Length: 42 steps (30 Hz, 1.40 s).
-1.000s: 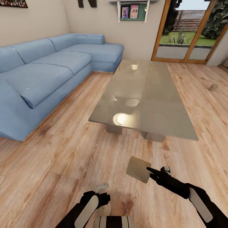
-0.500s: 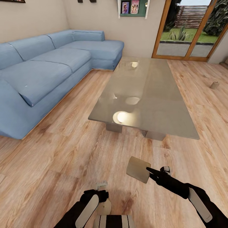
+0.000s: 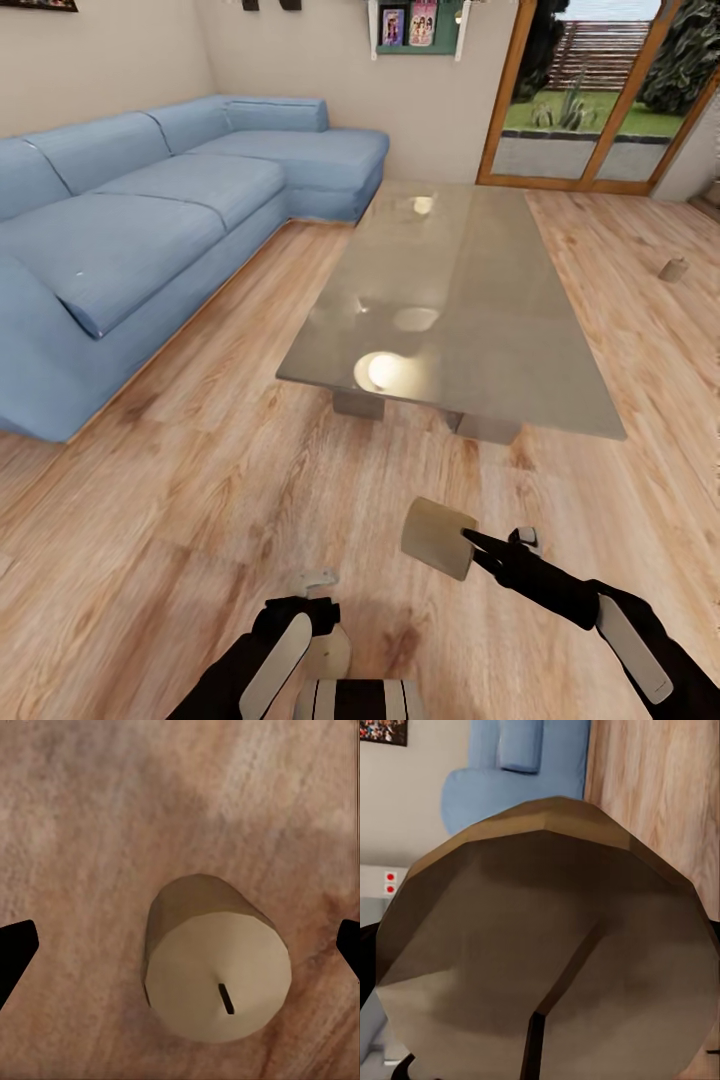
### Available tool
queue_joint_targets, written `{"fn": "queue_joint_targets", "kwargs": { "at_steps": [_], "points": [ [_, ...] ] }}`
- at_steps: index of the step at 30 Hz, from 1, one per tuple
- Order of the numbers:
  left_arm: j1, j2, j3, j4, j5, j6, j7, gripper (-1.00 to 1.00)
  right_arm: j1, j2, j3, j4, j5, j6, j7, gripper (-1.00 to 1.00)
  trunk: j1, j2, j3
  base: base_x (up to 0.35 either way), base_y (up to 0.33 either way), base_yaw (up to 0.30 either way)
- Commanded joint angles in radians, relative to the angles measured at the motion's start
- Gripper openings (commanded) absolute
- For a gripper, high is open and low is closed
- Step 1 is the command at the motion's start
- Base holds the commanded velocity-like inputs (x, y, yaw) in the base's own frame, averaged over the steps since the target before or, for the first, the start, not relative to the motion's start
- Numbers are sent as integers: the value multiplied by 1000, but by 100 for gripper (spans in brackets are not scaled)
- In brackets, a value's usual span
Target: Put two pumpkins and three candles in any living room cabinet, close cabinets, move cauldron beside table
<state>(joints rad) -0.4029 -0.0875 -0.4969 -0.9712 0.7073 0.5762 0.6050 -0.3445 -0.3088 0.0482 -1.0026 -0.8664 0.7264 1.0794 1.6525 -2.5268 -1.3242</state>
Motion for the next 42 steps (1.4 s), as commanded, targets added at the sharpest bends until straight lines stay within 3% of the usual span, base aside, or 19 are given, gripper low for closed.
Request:
{"fn": "queue_joint_targets", "kwargs": {
  "at_steps": [1,14,35,42],
  "points": [
    [-1,0,-2,-1,10,0,10,100,-1,-1,2,1,-8,7,-2,-100,0,0,1,0,0,-155],
    [-1,1,-3,-1,9,1,10,100,-1,2,2,1,-8,22,-4,-100,0,0,18,0,0,-198],
    [-1,8,-2,-13,8,1,10,100,-1,9,2,-1,-8,25,-19,-100,0,0,34,-1,0,-113],
    [-1,10,-2,-16,6,1,10,100,-1,8,2,0,-8,25,-21,-100,0,0,35,-175,115,-24]
  ]
}}
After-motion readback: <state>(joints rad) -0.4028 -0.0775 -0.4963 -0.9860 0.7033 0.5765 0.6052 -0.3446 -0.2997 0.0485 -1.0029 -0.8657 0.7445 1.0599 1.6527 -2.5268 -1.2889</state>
